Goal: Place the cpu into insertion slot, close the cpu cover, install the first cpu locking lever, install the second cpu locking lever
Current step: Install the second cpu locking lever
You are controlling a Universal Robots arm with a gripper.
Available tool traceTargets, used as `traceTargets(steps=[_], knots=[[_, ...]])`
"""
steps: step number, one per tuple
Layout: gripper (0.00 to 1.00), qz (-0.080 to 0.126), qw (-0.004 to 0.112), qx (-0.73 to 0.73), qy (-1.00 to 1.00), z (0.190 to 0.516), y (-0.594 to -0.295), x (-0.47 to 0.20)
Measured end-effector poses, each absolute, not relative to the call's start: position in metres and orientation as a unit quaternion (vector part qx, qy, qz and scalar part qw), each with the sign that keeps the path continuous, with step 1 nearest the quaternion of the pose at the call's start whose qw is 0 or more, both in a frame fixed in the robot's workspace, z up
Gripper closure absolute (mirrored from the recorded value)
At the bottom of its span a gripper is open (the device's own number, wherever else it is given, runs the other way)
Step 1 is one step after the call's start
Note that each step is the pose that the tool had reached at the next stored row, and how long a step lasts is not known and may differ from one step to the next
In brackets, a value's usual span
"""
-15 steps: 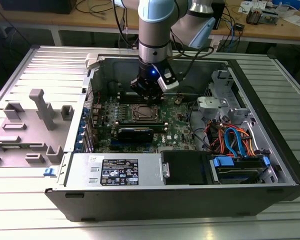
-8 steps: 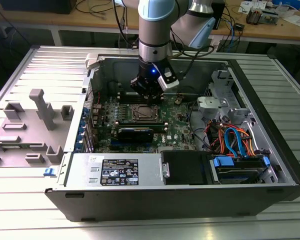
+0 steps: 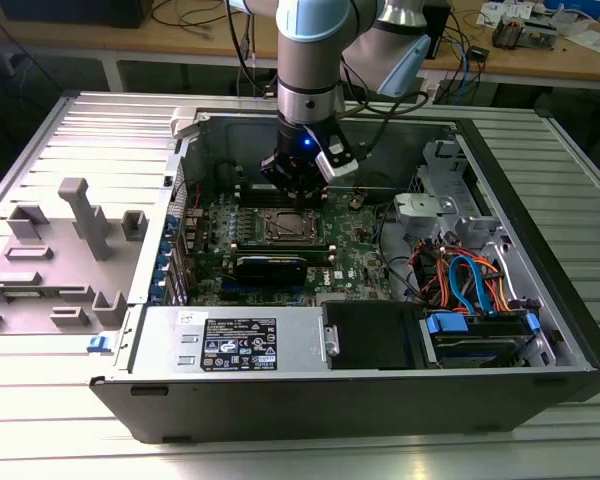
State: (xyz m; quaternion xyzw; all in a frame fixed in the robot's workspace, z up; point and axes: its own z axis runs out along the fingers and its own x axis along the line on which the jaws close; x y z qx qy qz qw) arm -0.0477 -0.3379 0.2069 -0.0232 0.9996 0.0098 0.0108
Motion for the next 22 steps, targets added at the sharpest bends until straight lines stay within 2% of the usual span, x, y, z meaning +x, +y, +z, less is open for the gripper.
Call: traceTargets(steps=[22], knots=[[0.89,0.01,0.011,-0.023,1.0,0.2069,-0.3477,-0.0477]])
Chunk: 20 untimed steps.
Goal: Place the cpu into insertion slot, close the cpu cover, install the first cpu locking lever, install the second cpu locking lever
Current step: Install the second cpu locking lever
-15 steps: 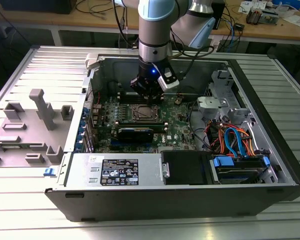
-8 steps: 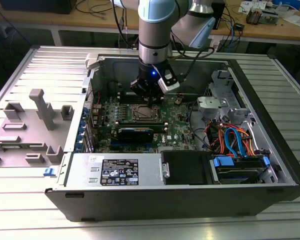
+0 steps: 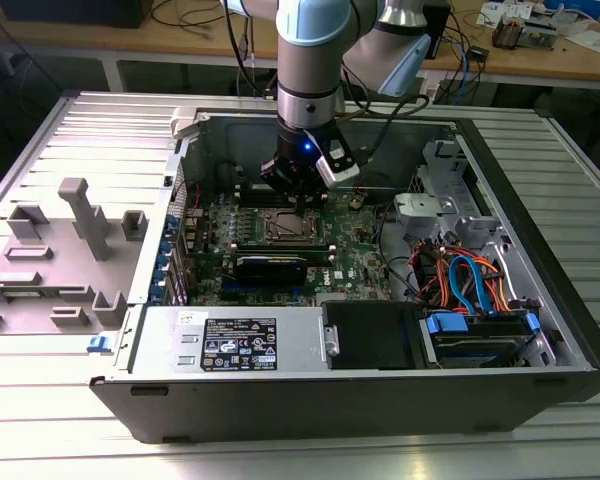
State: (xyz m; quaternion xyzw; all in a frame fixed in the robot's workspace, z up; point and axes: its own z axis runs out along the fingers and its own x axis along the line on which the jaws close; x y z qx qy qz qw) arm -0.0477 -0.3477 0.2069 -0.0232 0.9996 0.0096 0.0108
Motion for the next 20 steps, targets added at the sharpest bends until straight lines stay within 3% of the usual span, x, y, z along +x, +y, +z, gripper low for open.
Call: traceTargets(steps=[20], knots=[[0.89,0.01,0.011,-0.023,1.0,0.207,-0.362,-0.048]])
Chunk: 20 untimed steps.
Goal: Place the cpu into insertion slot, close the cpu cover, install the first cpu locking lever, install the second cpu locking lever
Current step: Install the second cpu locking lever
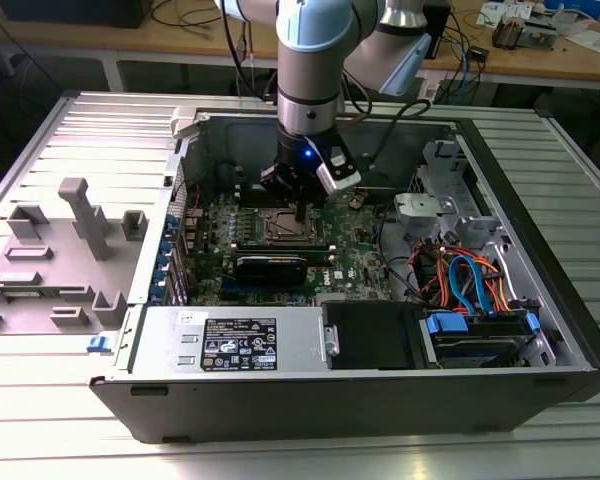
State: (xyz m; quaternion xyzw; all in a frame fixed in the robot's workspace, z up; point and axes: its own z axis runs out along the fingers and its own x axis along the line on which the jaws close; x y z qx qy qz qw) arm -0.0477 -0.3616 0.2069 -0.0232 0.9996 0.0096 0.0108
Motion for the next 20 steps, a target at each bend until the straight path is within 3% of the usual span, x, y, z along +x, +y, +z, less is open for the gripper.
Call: traceTargets(steps=[20], knots=[[0.89,0.009,0.011,-0.023,1.0,0.2126,-0.3669,-0.0477]])
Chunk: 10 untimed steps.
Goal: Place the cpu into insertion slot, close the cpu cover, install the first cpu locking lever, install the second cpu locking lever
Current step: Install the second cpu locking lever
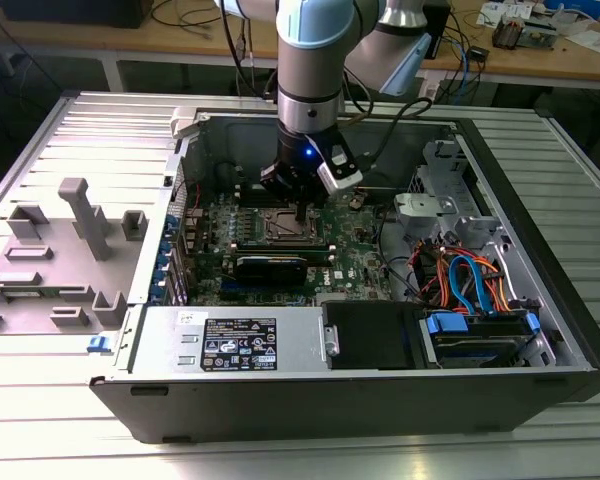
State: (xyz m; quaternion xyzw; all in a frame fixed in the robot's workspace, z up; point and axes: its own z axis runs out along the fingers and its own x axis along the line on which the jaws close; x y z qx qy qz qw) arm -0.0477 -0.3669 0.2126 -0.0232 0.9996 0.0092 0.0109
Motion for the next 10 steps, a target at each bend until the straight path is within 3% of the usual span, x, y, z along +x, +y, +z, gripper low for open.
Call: traceTargets(steps=[10], knots=[[0.89,0.008,0.011,-0.023,1.0,0.2166,-0.3743,-0.0478]])
